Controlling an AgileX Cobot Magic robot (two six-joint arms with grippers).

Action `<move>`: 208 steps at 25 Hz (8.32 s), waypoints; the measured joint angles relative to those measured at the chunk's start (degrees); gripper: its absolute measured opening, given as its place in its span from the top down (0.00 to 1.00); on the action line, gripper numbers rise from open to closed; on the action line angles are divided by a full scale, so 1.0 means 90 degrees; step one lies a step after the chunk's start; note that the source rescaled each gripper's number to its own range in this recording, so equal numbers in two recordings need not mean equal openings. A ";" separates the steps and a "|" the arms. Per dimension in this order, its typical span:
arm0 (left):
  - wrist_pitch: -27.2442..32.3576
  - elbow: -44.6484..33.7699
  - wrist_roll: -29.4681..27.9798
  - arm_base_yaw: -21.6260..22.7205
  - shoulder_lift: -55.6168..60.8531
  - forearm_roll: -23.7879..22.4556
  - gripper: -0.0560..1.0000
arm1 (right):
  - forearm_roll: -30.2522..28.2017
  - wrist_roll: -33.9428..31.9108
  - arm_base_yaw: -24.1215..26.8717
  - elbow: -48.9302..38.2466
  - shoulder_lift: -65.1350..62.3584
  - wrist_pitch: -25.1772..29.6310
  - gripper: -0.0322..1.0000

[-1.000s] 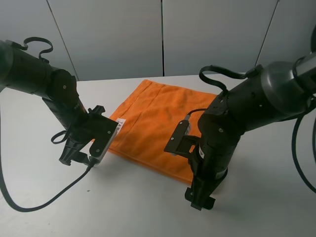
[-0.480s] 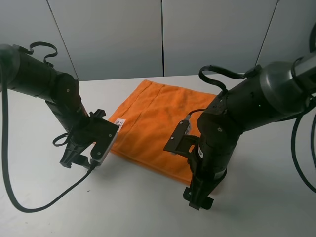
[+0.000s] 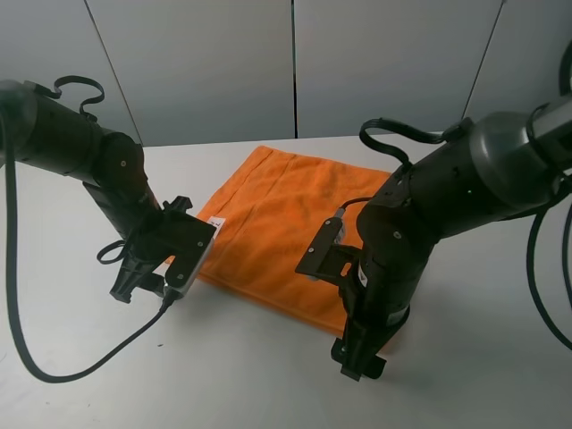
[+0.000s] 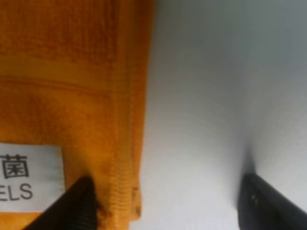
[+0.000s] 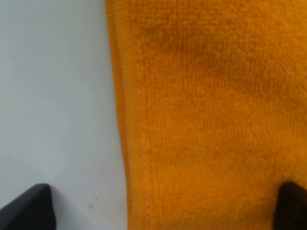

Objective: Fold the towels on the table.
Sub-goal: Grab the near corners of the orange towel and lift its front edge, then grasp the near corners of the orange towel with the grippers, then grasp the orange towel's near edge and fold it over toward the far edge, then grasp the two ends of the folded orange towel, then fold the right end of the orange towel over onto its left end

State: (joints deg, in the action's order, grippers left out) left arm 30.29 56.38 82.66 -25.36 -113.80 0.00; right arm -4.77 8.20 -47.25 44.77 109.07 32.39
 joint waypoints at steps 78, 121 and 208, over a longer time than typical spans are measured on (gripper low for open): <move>-0.0623 0.0700 -0.6955 -0.0169 0.1923 -0.2221 0.94 | -0.5167 -0.1443 0.0816 0.0619 -0.2024 0.1258 0.97; -0.1998 0.2438 -0.7484 -0.0159 -0.0918 -0.2877 0.94 | -0.6043 -0.0838 0.3030 0.1090 -0.0342 -0.1173 0.97; 0.2113 0.4212 -0.8831 0.0332 -0.2090 0.0999 0.00 | 0.3640 0.1358 0.5024 0.2165 0.0204 0.0425 0.04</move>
State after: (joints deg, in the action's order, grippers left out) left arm 49.32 94.29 3.19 -22.37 -132.62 9.00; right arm 27.99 20.43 -2.03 64.26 110.91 36.21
